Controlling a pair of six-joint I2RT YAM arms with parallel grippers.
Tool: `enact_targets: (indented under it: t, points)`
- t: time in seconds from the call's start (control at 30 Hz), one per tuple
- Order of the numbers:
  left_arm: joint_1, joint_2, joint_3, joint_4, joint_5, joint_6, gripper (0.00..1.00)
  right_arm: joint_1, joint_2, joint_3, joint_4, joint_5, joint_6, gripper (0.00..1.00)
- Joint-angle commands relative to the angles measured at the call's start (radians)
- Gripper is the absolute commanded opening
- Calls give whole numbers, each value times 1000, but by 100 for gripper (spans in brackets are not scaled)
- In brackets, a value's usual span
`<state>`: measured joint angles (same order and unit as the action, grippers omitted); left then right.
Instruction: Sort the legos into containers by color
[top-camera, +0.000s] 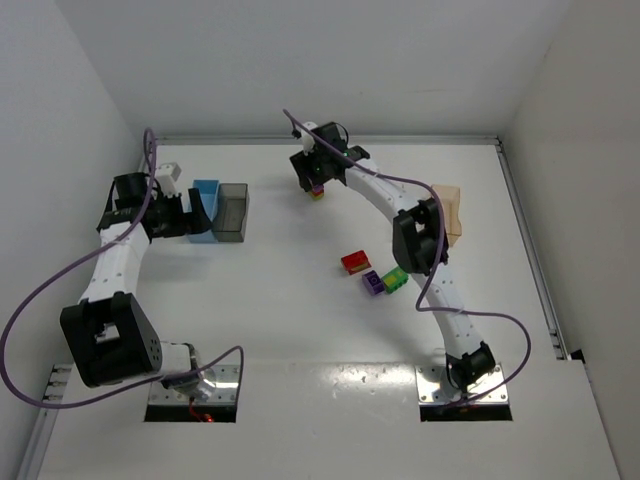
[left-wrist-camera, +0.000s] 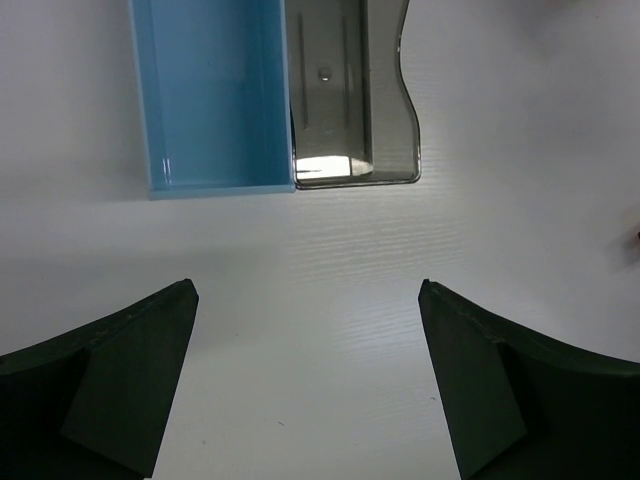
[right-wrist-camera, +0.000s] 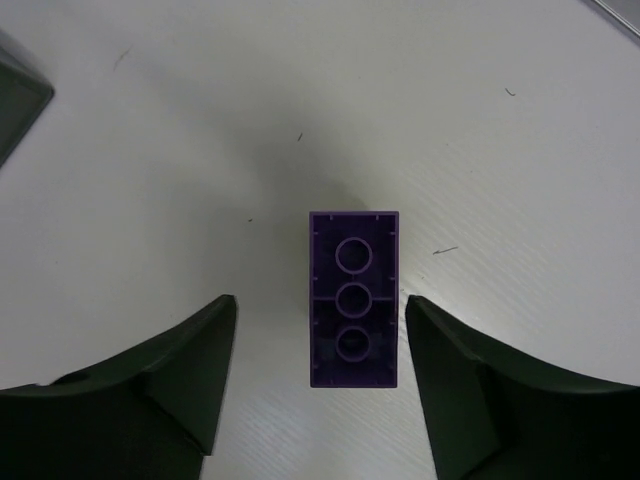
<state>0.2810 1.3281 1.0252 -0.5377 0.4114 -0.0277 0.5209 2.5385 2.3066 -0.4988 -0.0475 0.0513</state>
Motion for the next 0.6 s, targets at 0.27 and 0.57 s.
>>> enact_targets:
  t: [0.27, 0.57]
  points:
    - [10, 25, 24, 31, 49, -3, 100, -25, 5, 42, 36, -44, 24, 7]
    - [-41, -21, -54, 41, 181, 63, 100, -133, -204, -130, 26, -468, 198, 0]
